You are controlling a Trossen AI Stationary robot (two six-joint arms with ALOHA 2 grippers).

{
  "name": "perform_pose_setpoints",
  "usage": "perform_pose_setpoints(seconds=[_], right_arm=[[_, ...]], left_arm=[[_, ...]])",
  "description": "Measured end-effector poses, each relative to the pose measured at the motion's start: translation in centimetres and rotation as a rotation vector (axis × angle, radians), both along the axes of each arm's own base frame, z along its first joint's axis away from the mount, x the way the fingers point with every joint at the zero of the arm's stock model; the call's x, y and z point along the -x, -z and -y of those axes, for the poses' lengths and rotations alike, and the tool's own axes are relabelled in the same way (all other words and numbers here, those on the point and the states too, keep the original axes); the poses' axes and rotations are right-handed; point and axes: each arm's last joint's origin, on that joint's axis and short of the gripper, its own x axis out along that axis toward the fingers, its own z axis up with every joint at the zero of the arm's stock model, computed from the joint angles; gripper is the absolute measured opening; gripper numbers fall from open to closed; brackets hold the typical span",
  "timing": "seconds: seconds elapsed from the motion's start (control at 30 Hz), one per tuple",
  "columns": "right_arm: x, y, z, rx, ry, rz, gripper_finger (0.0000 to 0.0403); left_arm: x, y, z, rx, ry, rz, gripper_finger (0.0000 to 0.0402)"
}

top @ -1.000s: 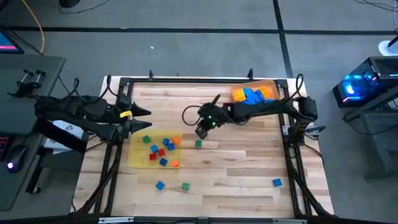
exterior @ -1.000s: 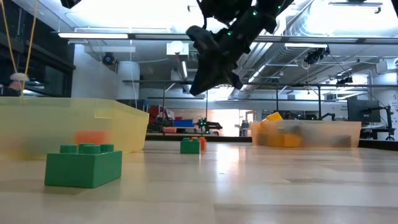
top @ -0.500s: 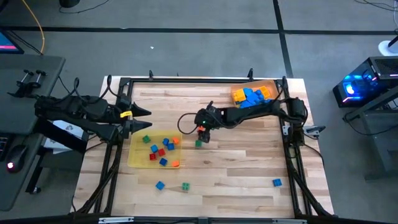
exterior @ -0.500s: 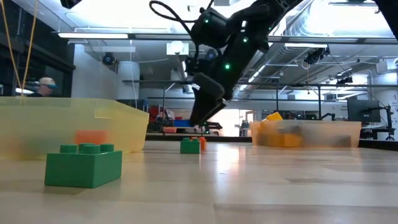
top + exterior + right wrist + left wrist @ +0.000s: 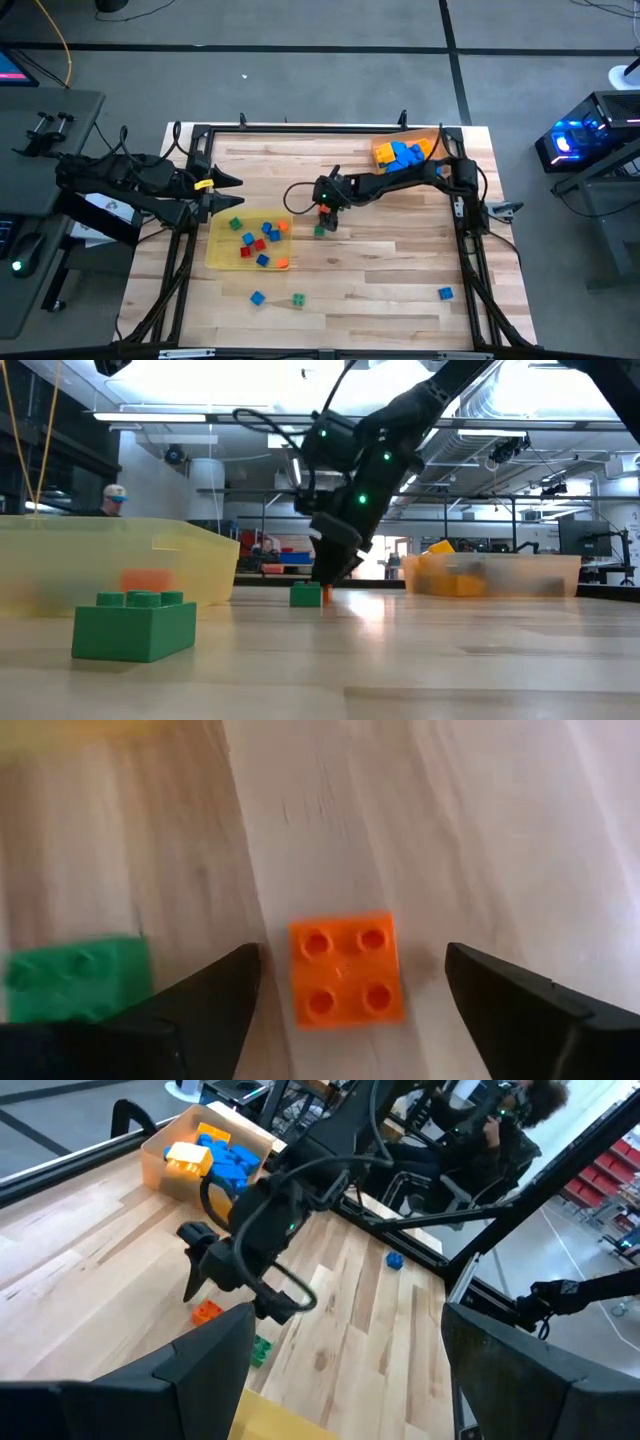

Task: Sort blocks by size
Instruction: Put the small 4 stud orange game piece into the yellow bin, then put the small 4 stud green game piece into the yellow bin

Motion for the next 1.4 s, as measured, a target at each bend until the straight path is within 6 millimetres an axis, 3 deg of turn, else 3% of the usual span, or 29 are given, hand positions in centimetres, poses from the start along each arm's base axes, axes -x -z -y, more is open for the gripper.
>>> perform_pose_setpoints(seconds=[0.13,0.3,0.47,0.7,0.77,0.9,1.13,1.23,1.4], right_arm=[[0.1,0.3,-0.2,0.027,0.048,-0.026,0.0264],[-0.1,-0.4,-0.1,0.02,0.101,-0.003,0.0129],[-2.8,-4.3,-1.0,-0.048,0.076,0.179,0.0136],[-6.9,-11.0,-5.4,-0.048,-0.039,0.604,0.0136],[-7.9,-11.3,-6.5,-0.055,-0.05,0.626,0.0136],[-10.0,-9.9,-8.2,-0.084,-0.053,0.618,0.0139],[-12.4,-9.6,-10.5,-0.103,-0.09,0.54,0.0264],[-12.3,-10.6,-10.2,-0.079,-0.161,0.459,0.0296],[-11.3,-13.3,-9.2,-0.041,-0.196,0.326,0.0306]], left_arm=[[0.0,0.0,0.0,0.006,-0.002,0.001,0.0307],[0.0,0.0,0.0,0.006,-0.002,0.002,0.0307],[0.0,-0.1,0.0,0.002,0.0,0.009,0.0307],[0.0,-0.1,0.0,-0.002,-0.01,0.011,0.0307],[0.0,-0.1,0.0,-0.002,-0.01,0.011,0.0307],[0.0,-0.1,0.0,-0.002,-0.01,0.013,0.0307],[0.0,-0.2,0.0,0.006,-0.013,0.018,0.0307],[0.0,-0.2,0.0,0.006,-0.012,0.018,0.0307],[0.0,-0.2,0.0,0.0,-0.01,0.017,0.0307]])
